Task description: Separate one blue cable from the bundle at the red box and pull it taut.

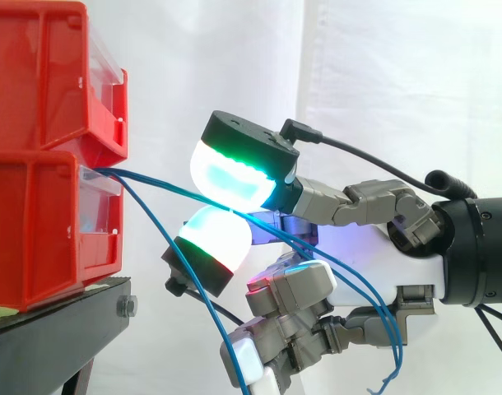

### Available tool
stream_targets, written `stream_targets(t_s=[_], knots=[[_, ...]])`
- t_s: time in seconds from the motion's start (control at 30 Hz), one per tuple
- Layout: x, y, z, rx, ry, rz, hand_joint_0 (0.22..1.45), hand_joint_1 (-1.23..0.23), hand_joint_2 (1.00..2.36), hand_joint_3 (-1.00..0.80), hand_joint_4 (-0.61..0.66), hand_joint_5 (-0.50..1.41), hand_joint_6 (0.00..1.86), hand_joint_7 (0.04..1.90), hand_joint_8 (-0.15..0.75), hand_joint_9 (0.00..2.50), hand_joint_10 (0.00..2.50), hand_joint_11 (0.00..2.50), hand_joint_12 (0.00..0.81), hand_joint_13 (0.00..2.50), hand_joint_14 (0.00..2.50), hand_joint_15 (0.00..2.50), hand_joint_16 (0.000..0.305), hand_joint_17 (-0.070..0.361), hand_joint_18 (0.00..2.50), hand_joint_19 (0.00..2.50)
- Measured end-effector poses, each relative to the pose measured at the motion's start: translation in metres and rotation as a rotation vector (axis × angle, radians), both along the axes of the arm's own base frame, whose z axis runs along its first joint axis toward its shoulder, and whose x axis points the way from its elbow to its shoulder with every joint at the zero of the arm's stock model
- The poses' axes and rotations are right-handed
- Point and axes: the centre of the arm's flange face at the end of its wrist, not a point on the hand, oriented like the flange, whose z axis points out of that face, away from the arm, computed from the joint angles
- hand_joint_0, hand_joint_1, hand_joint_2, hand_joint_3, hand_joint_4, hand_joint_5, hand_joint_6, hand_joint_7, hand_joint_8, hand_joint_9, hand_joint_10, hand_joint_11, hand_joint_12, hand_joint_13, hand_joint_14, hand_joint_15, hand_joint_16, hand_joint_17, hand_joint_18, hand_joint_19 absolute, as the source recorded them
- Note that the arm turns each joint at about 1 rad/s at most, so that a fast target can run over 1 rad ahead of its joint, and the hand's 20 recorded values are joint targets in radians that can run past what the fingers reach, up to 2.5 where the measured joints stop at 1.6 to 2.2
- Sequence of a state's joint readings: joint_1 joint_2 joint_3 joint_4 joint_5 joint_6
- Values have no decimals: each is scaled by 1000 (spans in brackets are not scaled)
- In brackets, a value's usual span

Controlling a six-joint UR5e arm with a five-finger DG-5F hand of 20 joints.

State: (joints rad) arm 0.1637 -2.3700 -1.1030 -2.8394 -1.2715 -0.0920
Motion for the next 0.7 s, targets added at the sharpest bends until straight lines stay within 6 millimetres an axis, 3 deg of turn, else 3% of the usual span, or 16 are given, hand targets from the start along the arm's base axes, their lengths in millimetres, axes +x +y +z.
stream_targets(t_s=[0.4,0.7], knots=[[0,0,-1,0,1,1,636,-1078,1000,-500,-64,-146,904,1380,277,1349,30,1513,348,1033,26,665,43,96,862,587],[0,0,-1,0,1,1,620,-1085,1000,-500,-51,-155,908,1336,280,1321,30,1473,350,1019,25,662,44,98,853,588]])
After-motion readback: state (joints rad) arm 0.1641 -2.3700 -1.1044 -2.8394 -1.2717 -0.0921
